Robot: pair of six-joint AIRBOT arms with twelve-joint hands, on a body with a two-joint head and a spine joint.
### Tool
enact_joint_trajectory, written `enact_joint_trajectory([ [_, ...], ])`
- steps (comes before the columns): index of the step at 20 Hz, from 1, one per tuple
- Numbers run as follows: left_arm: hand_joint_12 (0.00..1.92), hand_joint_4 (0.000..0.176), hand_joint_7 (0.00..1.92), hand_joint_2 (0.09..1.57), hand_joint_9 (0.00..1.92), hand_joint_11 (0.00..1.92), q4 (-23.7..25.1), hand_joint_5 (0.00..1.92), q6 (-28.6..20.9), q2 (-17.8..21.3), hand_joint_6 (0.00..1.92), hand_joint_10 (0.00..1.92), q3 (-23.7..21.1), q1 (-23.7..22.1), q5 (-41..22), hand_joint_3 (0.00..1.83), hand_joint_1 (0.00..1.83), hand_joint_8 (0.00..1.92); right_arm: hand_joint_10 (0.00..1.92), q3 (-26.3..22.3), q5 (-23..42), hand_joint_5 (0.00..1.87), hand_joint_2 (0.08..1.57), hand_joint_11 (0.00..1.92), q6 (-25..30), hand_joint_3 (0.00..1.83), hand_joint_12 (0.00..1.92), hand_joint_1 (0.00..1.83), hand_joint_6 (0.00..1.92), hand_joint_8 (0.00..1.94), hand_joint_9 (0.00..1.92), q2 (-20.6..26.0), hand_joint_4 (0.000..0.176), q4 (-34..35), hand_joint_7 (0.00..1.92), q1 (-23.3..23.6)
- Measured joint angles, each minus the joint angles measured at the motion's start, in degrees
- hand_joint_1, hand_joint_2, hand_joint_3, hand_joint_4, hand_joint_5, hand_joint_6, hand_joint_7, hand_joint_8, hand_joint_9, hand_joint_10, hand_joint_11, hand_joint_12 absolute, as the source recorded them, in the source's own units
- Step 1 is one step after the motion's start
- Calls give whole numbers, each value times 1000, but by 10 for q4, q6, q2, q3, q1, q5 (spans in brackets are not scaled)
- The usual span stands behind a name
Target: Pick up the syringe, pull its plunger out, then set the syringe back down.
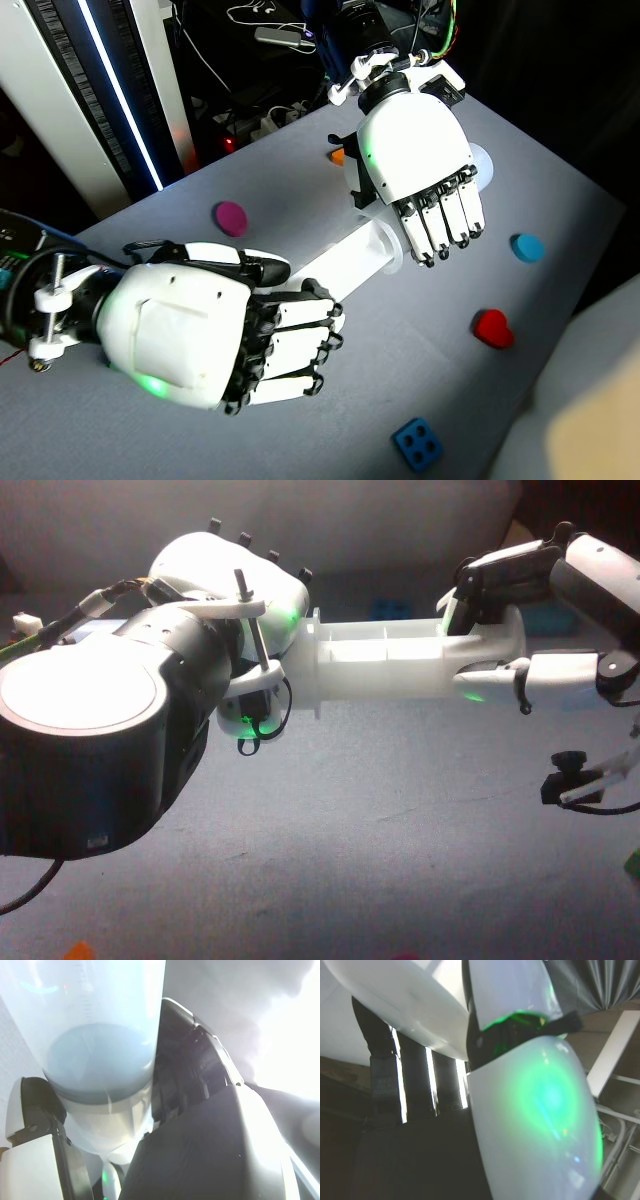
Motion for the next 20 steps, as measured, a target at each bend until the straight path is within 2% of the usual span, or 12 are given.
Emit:
enact_joint_trajectory([
  [2,1484,0,632,1317,556,385,2,551,4,0,1527,1684,-1,0,0,0,1283,1584,958,0,2,792,1101,876,0,0,1532,1491,1034,816,1033,2,0,5,1009,0],
  [7,1505,0,596,1326,563,382,1,528,3,0,1547,1696,-2,1,1,1,1276,1620,968,1,4,783,1106,847,-2,0,1556,1491,1046,829,1027,13,0,7,1008,-4],
  [8,1505,0,595,1327,563,381,2,525,4,0,1545,1695,-2,1,3,1,1276,1627,1108,1,4,771,1119,887,-3,3,1217,1399,1126,890,1005,13,0,6,1003,-4],
  [9,1518,0,596,1326,569,390,1,524,9,3,1546,1705,-2,1,8,0,1277,1607,1007,2,8,764,1115,881,-7,0,1517,1488,1134,892,986,15,0,5,951,-4],
  [11,1519,0,596,1326,570,390,1,523,10,3,1546,1705,-2,1,9,0,1277,1606,1054,3,8,772,1122,897,-8,1,1489,1486,1164,950,945,15,0,4,900,-4],
  [13,1525,0,631,1323,567,393,2,509,11,3,1547,1704,-2,2,12,0,1284,1583,1271,3,8,717,1179,830,-9,5,1561,1473,1279,1232,794,14,0,4,690,-4],
  [15,1520,0,618,1325,570,389,0,503,11,4,1552,1690,-2,2,14,1,1283,1612,1350,4,10,629,1210,784,-11,2,1643,1469,1357,1319,748,11,0,5,648,-4],
  [16,1520,0,615,1325,573,390,-1,499,11,5,1553,1692,-2,2,15,1,1283,1613,826,4,15,601,1143,637,-11,0,1127,1299,702,714,649,9,0,5,623,-8],
  [17,1519,0,610,1326,573,390,-1,503,13,5,1554,1697,-2,3,16,1,1281,1610,501,5,16,657,1096,594,-12,0,921,1233,321,360,647,7,0,8,659,-8],
  [18,1520,0,606,1326,571,391,-2,509,12,5,1552,1700,-2,5,17,1,1280,1610,304,5,17,656,1077,536,-18,0,857,1203,119,163,645,6,0,11,677,-8],
  [20,1527,0,609,1326,580,399,-8,497,11,6,1552,1705,-2,7,23,0,1282,1606,71,7,21,519,1055,390,-23,0,865,1102,5,10,602,7,0,22,582,-11],
])
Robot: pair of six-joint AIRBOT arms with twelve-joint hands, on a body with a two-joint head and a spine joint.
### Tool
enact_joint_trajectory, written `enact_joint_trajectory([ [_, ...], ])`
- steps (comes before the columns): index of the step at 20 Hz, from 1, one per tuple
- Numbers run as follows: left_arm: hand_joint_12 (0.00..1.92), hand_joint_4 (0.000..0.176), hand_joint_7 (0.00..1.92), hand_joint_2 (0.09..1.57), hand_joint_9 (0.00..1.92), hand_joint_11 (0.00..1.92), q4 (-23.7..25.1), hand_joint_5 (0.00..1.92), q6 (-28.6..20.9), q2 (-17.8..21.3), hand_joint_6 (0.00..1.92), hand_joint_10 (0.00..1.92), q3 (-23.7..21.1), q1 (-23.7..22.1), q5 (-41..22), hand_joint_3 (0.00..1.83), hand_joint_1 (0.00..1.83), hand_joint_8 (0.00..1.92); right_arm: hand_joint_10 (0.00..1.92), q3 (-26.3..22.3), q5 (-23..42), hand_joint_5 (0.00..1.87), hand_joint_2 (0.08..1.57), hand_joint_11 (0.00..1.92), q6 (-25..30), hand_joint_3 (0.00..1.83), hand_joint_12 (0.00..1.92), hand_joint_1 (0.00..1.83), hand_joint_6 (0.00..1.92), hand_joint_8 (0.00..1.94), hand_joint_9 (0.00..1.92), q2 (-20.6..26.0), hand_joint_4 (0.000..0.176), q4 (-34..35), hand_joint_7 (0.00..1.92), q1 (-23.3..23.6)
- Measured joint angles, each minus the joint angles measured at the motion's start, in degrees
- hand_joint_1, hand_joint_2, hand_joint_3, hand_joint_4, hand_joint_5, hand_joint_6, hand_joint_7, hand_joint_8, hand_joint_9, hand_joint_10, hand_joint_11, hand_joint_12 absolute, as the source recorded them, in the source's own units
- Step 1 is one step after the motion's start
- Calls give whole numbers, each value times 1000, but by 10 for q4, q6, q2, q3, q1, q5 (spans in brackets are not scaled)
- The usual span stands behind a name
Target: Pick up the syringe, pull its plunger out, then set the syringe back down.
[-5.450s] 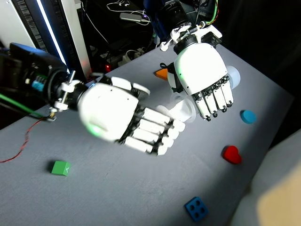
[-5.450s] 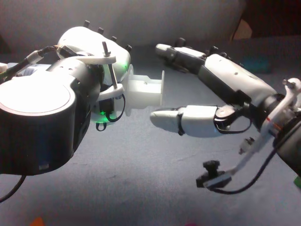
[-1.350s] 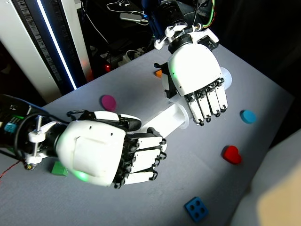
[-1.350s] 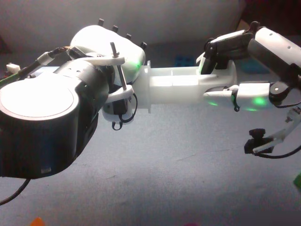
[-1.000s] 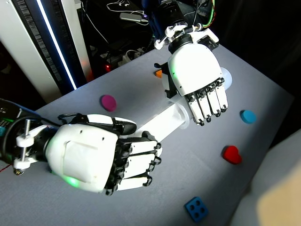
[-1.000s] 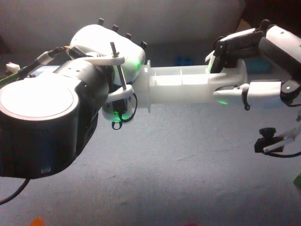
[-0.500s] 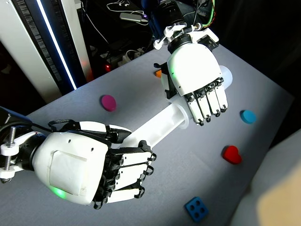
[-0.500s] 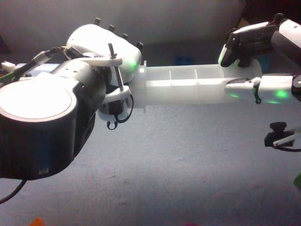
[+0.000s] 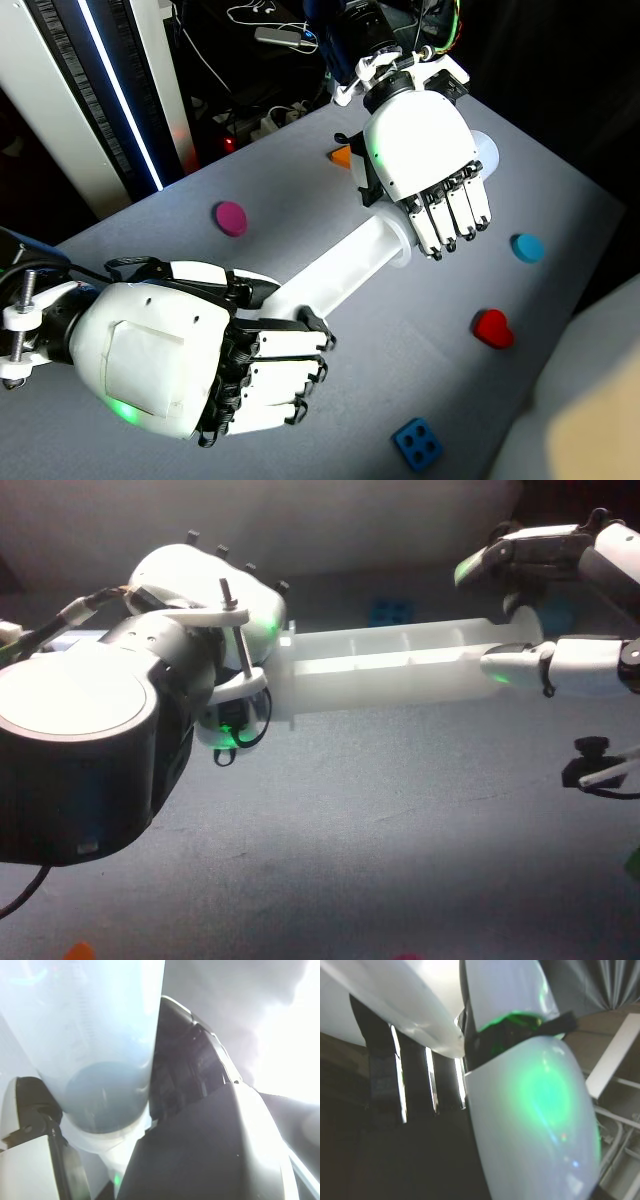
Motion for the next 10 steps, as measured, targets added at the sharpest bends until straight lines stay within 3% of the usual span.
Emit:
enact_joint_trajectory([
  [3,1531,0,638,1320,585,393,-9,493,19,4,1550,1689,1,3,12,0,1289,1585,0,6,15,194,997,27,-1,0,790,918,0,0,240,1,0,14,201,0],
  [6,1531,0,633,1321,578,376,-10,502,18,4,1551,1692,0,7,13,0,1286,1585,0,5,24,13,951,0,-1,0,402,711,0,0,33,2,11,4,8,0],
  [10,1540,0,579,1336,565,368,-11,492,10,4,1581,1714,-1,8,12,1,1273,1635,0,-12,6,0,894,0,-6,0,71,293,0,0,0,12,31,-9,0,0],
])
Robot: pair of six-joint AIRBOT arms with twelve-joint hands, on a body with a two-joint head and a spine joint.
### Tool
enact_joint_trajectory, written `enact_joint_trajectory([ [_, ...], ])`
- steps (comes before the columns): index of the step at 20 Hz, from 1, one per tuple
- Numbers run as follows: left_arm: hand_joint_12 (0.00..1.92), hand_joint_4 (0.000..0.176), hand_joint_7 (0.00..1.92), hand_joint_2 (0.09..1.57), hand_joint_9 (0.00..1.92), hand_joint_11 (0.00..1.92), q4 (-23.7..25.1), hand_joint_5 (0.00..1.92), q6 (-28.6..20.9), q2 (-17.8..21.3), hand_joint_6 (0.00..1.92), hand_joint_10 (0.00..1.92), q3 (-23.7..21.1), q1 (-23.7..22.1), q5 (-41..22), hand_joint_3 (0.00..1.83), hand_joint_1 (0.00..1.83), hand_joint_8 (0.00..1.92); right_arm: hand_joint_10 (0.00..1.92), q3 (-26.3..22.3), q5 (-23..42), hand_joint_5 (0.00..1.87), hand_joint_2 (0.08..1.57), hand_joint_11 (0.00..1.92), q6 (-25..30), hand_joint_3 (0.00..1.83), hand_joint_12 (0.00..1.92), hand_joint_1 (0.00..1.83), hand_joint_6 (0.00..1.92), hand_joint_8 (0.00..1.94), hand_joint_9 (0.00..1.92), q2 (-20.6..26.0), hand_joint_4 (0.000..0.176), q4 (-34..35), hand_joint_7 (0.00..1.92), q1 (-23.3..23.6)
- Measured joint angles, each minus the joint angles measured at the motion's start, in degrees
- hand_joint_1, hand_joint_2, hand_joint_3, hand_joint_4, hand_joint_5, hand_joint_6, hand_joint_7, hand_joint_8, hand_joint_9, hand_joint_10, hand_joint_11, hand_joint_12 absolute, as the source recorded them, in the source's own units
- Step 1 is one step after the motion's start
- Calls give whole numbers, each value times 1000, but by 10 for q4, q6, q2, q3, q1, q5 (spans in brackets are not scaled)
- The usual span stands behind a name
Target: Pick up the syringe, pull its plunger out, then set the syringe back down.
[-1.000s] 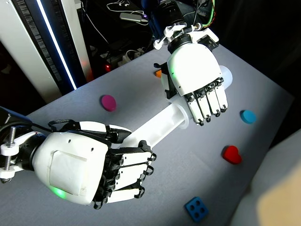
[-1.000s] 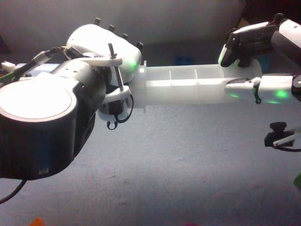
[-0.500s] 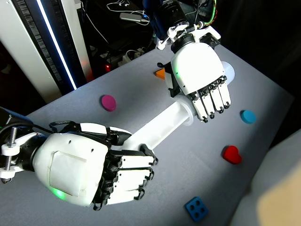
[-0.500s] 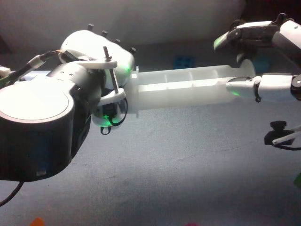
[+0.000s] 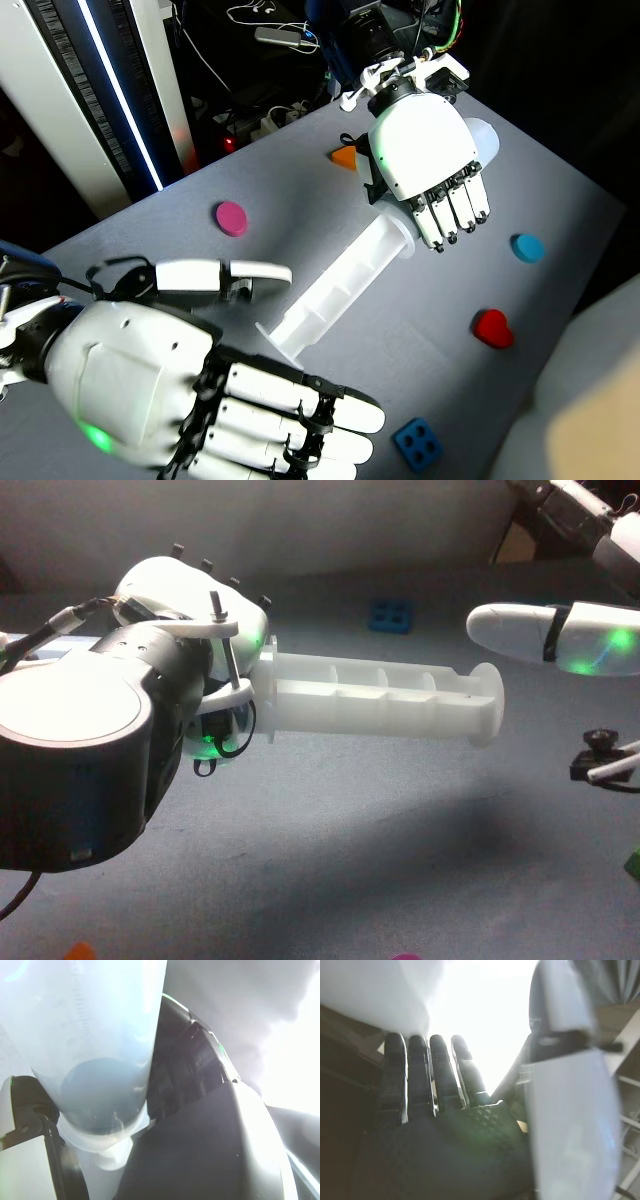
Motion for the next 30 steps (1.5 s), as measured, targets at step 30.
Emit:
enact_joint_trajectory([
  [30,1528,0,699,1272,623,482,-14,617,-99,-78,1412,1602,138,72,-223,0,1324,1502,0,-87,-83,0,879,0,-189,0,328,13,0,0,0,73,0,0,0,36],
])
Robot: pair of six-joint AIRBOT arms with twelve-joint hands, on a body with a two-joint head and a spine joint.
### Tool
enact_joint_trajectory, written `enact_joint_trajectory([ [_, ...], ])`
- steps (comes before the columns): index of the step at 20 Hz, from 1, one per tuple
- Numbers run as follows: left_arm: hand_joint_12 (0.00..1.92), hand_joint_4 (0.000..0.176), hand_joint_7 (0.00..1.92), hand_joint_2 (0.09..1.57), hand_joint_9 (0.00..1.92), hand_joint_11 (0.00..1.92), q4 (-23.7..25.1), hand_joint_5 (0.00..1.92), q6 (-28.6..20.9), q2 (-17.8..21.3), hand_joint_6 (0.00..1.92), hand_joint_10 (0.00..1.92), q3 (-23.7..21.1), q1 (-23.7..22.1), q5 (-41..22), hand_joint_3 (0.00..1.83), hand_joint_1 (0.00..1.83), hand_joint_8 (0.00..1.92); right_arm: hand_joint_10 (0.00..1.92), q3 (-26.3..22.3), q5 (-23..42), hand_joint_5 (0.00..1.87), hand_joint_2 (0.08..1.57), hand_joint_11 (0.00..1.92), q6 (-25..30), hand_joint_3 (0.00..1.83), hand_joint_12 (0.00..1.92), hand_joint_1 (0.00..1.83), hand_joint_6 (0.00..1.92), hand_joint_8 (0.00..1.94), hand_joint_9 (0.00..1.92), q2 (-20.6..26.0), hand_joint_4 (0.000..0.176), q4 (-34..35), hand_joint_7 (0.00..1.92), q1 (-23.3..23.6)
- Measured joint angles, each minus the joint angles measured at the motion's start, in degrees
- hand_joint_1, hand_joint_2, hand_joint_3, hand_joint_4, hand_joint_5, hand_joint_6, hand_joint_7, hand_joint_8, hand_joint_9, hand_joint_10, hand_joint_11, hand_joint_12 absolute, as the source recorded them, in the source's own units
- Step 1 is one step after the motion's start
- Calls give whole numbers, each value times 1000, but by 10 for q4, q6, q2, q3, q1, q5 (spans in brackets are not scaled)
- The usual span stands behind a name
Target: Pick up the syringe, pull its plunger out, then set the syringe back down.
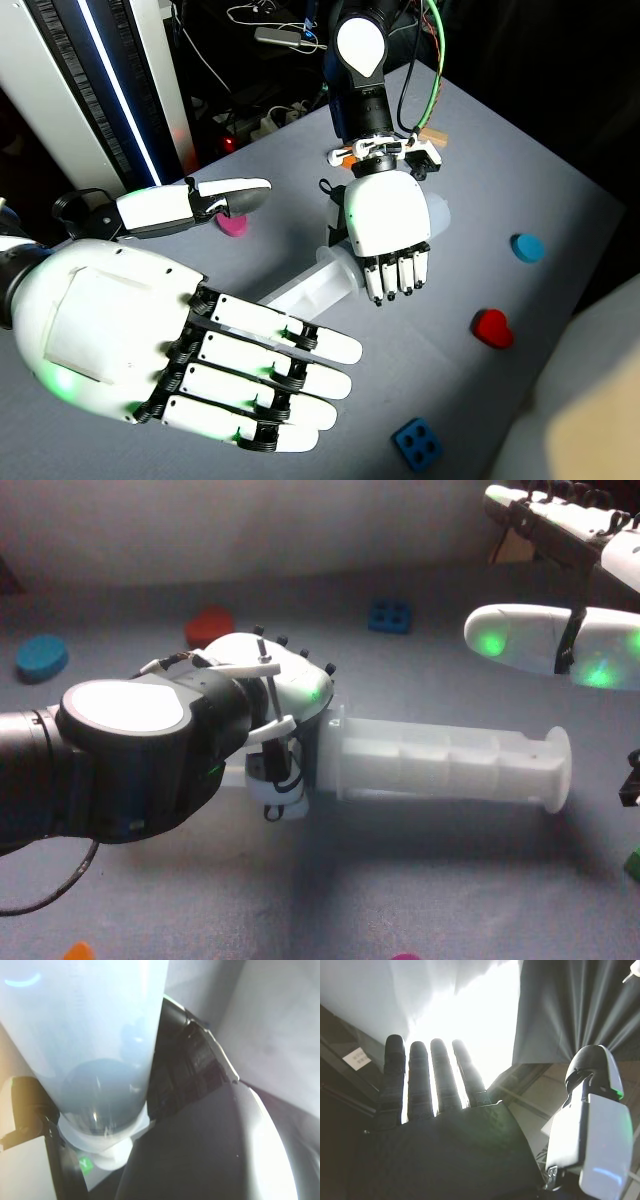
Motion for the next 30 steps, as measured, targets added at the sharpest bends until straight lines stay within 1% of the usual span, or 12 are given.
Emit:
enact_joint_trajectory([
  [4,1481,0,725,1270,612,467,-2,601,-1,-5,1413,1593,6,3,-3,0,1322,1473,0,0,2,0,881,0,0,1,311,5,0,0,0,-1,0,0,0,0],
  [5,1451,0,741,1276,509,429,-2,621,-1,-5,1393,1265,6,3,-4,0,1180,1489,0,0,2,0,883,0,0,2,312,1,0,0,0,-1,0,0,0,1],
  [6,1390,0,711,1278,489,382,-2,652,-1,-5,1383,1055,6,3,-4,0,1137,1505,0,0,1,0,883,0,0,2,313,0,0,0,0,-1,0,2,0,3],
  [7,1284,0,574,1267,468,302,-2,686,-1,-5,1398,849,6,3,-4,0,1075,933,0,0,3,0,884,0,0,2,315,0,0,0,0,-1,0,2,0,4],
  [8,1144,0,609,1203,501,243,-2,589,-1,-5,731,581,6,3,-4,0,1024,549,0,0,7,0,884,0,0,2,316,1,0,0,0,-1,0,0,0,4],
  [9,1037,0,651,1167,527,176,-2,626,-2,-5,340,332,6,3,-4,0,975,284,0,0,7,0,884,0,0,2,318,1,0,0,0,-1,0,0,0,4],
  [11,947,0,585,1138,483,36,1,571,-2,-5,43,60,5,3,-3,0,851,32,0,0,7,0,886,0,1,2,331,0,0,0,0,-1,0,0,0,4],
  [15,471,0,112,1086,98,0,2,145,1,-5,0,0,5,2,-1,0,465,1,0,0,7,0,888,0,1,1,336,2,0,0,0,-1,0,0,0,4],
  [17,127,0,6,1061,5,0,2,11,1,-5,0,0,5,2,-2,0,260,0,0,0,7,0,889,0,1,1,331,0,0,0,0,-1,0,0,0,4],
  [18,44,0,0,1058,0,0,2,1,7,-5,0,0,4,1,-2,0,141,0,0,0,7,0,889,0,1,1,330,0,0,0,0,-1,0,0,0,4],
  [22,5,0,0,1012,0,10,2,0,12,1,0,0,-7,1,-2,0,54,0,0,0,8,0,887,0,1,0,327,9,0,0,0,-1,0,0,0,4],
  [30,17,0,0,1002,0,33,0,0,29,25,0,0,-24,-19,10,0,51,0,0,0,13,0,883,0,1,0,347,22,0,0,0,-1,0,1,0,4],
])
